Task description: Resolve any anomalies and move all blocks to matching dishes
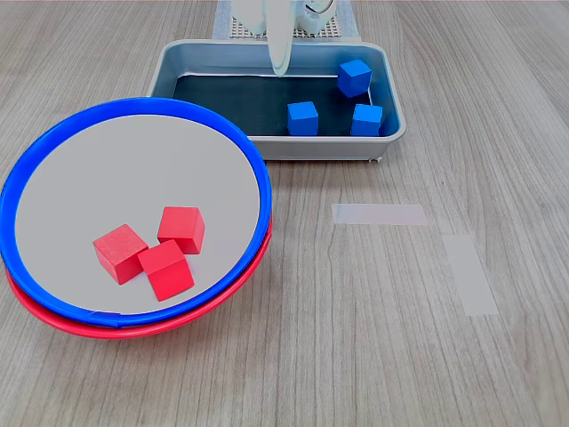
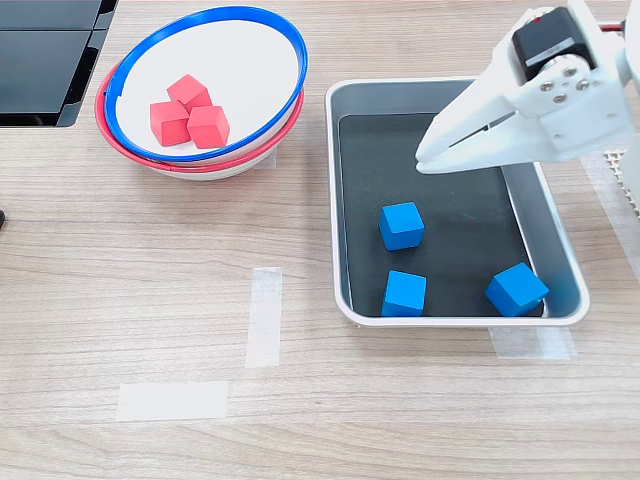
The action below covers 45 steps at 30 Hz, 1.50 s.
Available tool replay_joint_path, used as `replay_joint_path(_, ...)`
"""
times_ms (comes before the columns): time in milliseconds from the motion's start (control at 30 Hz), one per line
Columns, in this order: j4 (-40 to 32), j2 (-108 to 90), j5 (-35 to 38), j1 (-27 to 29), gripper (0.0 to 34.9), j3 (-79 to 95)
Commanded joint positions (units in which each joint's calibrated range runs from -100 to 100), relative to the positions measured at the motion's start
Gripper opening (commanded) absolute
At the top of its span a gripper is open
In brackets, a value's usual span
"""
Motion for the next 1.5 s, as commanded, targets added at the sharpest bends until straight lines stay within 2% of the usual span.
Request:
replay_joint_path(0,0.2,-0.3,0.0,0.3,0.5,0.0)
replay_joint_path(100,1.7,1.3,1.6,-0.1,2.6,-1.2)
replay_joint_path(200,3.2,8.4,6.7,1.7,7.0,-8.0)
replay_joint_path(300,3.7,15.9,11.1,4.2,8.7,-15.5)
replay_joint_path(367,2.1,21.4,13.2,5.9,10.8,-19.2)
replay_joint_path(467,-1.2,29.4,15.3,7.2,10.9,-24.1)
replay_joint_path(533,-3.4,35.4,16.3,8.2,13.3,-27.5)
replay_joint_path(600,-5.1,42.9,16.8,9.2,14.2,-31.9)
replay_joint_path(733,-6.4,61.1,17.1,10.6,13.8,-44.6)
replay_joint_path(1000,-7.6,80.3,18.9,11.7,11.6,-58.4)
replay_joint_path(1267,-7.9,87.5,19.5,13.2,11.3,-66.0)
replay_joint_path(1400,-5.4,87.1,21.0,13.7,13.1,-65.8)
replay_joint_path(1467,-3.6,86.2,21.7,13.5,12.1,-64.7)
